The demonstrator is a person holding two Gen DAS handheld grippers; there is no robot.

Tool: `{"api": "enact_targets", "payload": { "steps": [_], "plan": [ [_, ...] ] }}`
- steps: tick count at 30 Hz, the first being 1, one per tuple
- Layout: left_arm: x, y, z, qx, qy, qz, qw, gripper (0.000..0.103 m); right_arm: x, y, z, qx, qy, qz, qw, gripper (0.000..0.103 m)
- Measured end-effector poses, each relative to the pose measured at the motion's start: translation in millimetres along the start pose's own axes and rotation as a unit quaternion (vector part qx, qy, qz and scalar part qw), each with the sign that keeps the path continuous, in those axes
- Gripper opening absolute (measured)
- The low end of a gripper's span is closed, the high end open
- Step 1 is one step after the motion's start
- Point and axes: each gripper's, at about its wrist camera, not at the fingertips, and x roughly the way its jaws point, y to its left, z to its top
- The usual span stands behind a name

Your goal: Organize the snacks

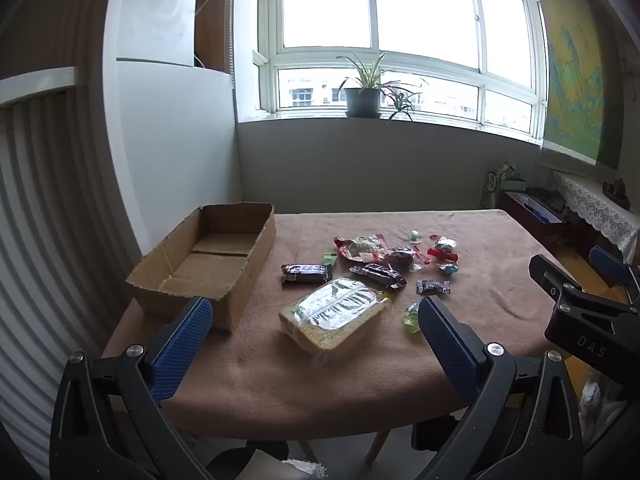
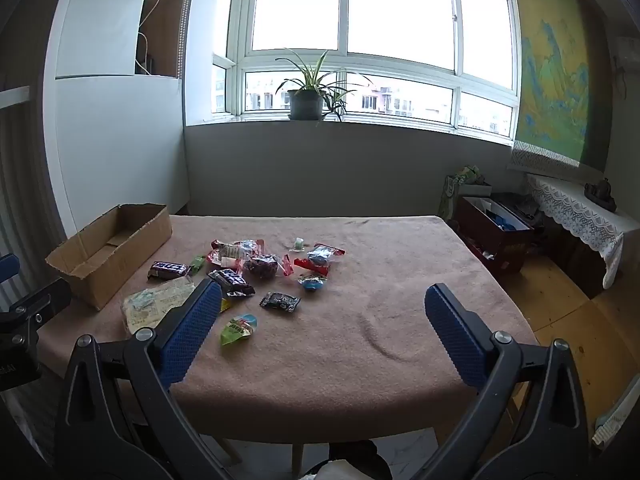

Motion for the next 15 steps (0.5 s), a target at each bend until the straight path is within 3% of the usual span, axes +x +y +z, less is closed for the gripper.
{"api": "enact_targets", "payload": {
  "steps": [15],
  "plan": [
    [5,-3,-1,0.0,0.006,-0.005,1.0,0.102,5,0,2,0.0,-0.009,-0.007,1.0,0.103]
  ]
}}
